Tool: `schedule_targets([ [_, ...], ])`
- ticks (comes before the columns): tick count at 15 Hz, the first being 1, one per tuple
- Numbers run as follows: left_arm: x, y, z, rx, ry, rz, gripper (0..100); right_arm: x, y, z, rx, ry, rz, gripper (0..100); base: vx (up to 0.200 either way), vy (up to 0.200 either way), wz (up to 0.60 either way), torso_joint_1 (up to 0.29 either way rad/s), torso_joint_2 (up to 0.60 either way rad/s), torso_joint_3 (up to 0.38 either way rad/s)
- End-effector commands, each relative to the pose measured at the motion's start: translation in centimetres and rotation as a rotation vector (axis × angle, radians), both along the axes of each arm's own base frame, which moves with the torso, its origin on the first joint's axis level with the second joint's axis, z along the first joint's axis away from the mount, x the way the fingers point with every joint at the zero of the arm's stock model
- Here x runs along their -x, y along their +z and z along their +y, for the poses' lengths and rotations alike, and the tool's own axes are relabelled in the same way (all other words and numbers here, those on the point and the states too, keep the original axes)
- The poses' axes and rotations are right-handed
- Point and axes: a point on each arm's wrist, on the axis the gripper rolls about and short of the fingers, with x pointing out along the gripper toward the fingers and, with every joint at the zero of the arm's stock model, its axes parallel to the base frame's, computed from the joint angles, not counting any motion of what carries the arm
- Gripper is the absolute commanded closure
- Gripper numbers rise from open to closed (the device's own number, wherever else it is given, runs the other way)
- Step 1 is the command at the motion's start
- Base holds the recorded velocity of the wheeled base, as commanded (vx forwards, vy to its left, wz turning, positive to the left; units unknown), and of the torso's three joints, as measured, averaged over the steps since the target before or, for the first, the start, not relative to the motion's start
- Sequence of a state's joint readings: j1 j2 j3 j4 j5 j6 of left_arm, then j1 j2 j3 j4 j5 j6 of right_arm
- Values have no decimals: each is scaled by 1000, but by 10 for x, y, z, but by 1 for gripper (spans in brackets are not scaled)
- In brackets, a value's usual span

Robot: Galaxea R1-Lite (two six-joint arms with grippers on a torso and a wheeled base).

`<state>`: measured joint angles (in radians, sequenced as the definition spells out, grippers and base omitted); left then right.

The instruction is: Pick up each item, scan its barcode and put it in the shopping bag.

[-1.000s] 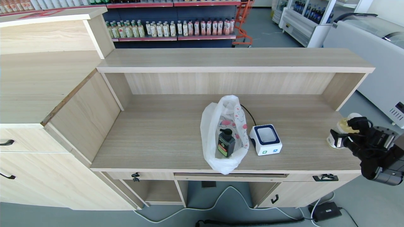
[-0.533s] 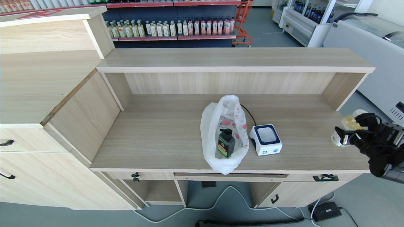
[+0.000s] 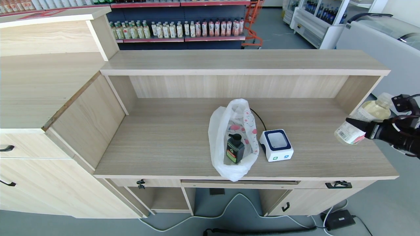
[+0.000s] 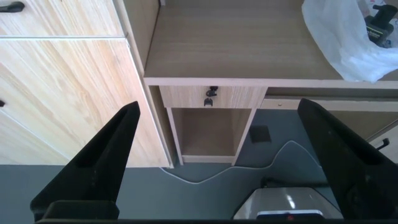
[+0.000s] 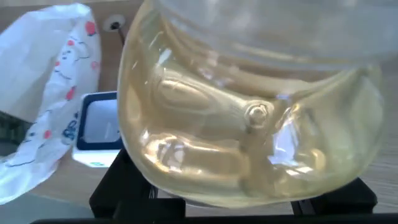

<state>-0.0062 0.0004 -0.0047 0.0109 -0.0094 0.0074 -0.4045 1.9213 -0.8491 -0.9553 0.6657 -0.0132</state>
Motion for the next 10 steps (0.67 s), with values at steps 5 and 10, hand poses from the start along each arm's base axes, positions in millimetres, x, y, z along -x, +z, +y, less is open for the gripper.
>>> schedule_targets([
  [5, 0, 0, 0, 1, 0, 0, 0, 124, 67, 136, -227, 702, 14, 100, 0, 0, 0, 0, 0, 0],
  [10, 0, 0, 0, 0, 0, 0, 0, 173, 94, 179, -349, 976, 49, 100, 0, 0, 0, 0, 0, 0],
])
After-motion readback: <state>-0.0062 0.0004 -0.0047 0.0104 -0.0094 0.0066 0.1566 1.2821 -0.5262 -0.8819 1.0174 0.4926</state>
